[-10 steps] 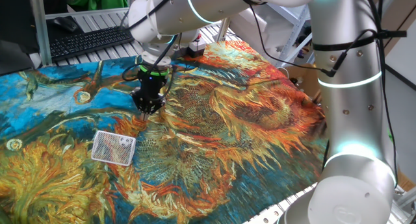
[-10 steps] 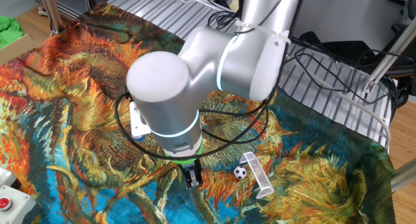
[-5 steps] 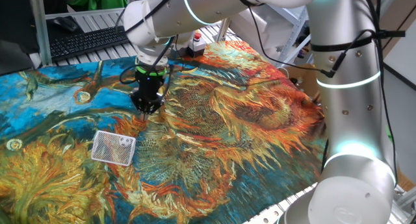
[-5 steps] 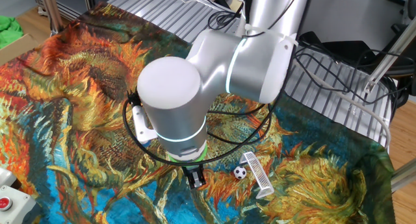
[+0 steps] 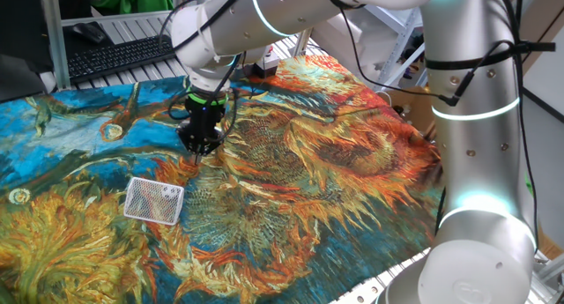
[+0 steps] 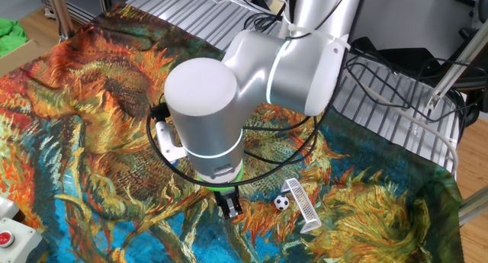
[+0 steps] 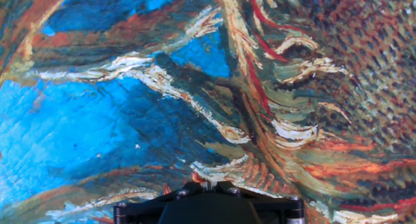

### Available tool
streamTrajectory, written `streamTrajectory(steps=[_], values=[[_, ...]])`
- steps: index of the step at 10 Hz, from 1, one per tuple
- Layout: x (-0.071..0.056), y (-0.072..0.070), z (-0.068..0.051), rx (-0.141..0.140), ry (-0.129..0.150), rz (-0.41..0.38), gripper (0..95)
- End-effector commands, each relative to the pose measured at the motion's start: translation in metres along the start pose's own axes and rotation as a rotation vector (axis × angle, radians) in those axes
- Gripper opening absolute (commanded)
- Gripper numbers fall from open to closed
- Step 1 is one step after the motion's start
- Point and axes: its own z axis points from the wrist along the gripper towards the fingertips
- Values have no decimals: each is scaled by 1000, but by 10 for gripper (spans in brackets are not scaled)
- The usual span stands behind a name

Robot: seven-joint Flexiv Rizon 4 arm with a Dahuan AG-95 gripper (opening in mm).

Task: Push the soccer ball into the goal

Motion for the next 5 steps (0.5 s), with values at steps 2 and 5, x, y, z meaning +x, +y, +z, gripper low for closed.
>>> streamTrajectory(steps=[2, 5], values=[[30, 13, -13, 7, 14, -1, 0], [34, 15, -14, 5, 16, -10, 0]])
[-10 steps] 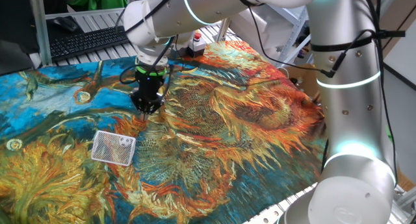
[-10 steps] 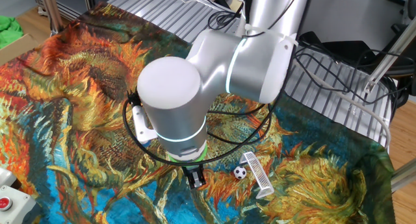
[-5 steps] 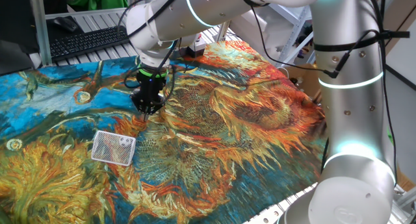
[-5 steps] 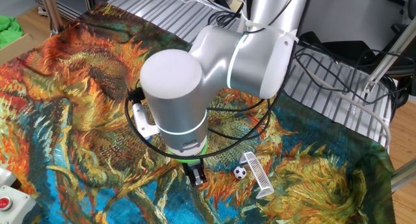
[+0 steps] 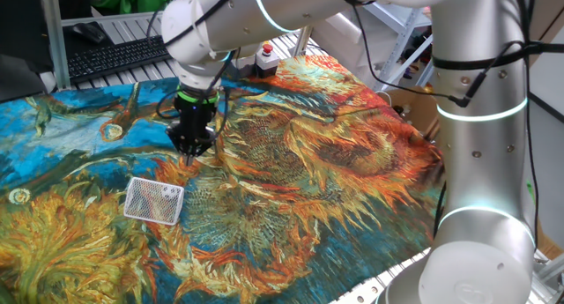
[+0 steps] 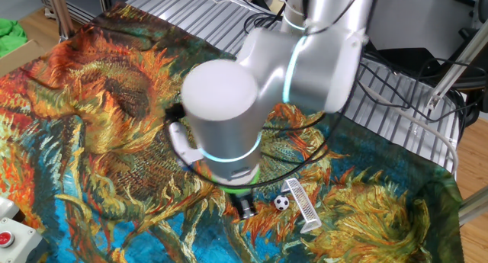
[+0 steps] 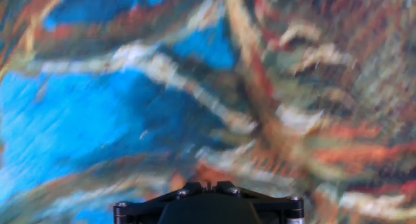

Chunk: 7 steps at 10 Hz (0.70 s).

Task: Push the soccer ball into the goal

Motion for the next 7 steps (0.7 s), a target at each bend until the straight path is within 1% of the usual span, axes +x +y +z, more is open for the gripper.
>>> streamTrajectory(steps=[1, 3, 4, 5, 6, 7], values=[[1, 4, 2, -9, 9, -8, 0], [12, 9, 15, -16, 8, -3, 0], [15, 9, 17, -21, 10, -6, 0], [24, 11, 19, -25, 3, -6, 0], [28, 13, 17, -27, 7, -1, 0], [32, 13, 16, -25, 2, 1, 0]])
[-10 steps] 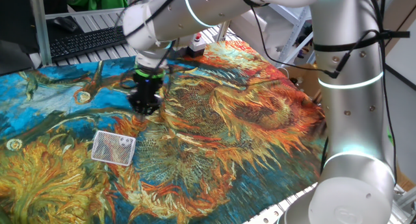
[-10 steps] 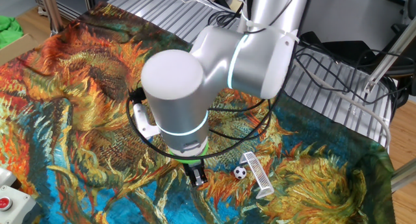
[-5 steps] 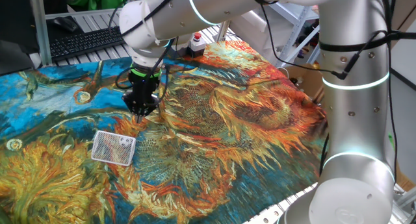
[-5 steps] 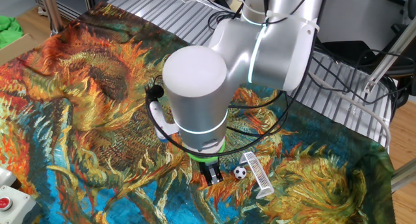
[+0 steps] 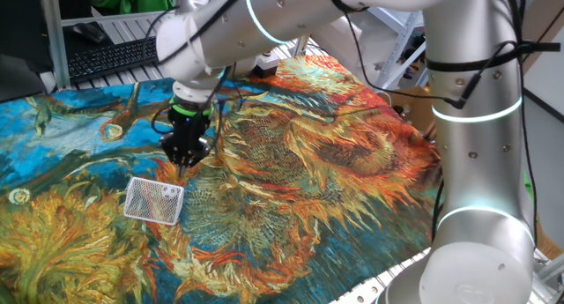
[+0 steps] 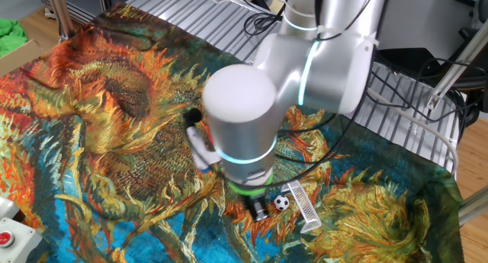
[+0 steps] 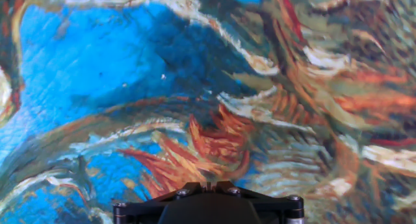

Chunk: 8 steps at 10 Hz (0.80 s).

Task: Push the soccer ball into the goal

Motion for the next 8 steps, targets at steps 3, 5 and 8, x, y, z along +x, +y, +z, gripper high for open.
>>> streamTrajectory(steps=[3, 5, 8], values=[[9, 5, -2, -2, -1, 4, 0], [10, 5, -2, -2, -5, 5, 0], [16, 6, -2, -9, -5, 5, 0]])
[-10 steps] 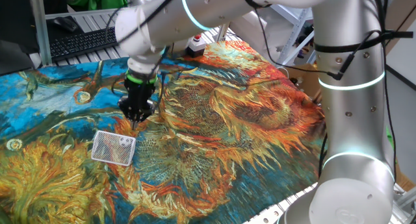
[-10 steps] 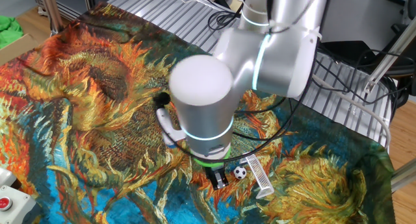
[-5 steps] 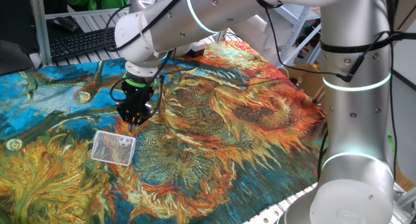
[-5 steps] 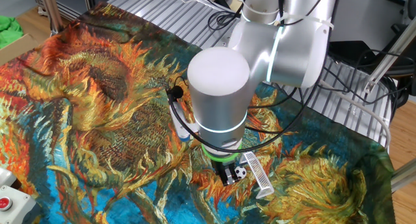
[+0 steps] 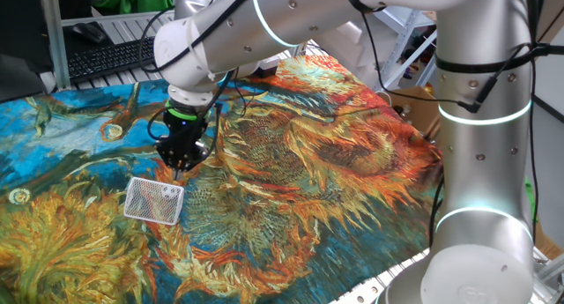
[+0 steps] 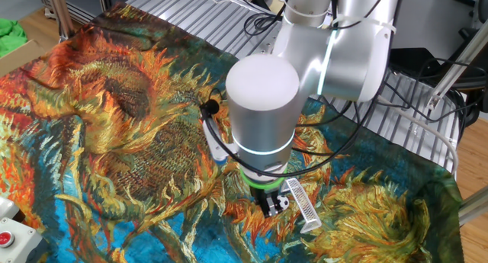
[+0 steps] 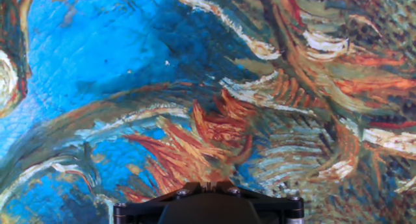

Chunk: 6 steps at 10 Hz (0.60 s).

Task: Push the soccer ball into the goal

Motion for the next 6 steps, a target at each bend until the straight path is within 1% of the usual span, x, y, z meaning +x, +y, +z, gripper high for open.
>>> streamTrajectory(steps=[1, 2, 3, 4, 5, 6], values=[[5, 1, 2, -7, -1, 7, 0], [7, 1, 3, -8, -2, 10, 0], [18, 2, 9, -15, -3, 15, 0], [33, 4, 12, -11, -1, 17, 0], [39, 4, 12, -19, 9, 22, 0], [45, 6, 13, -11, 11, 23, 0]])
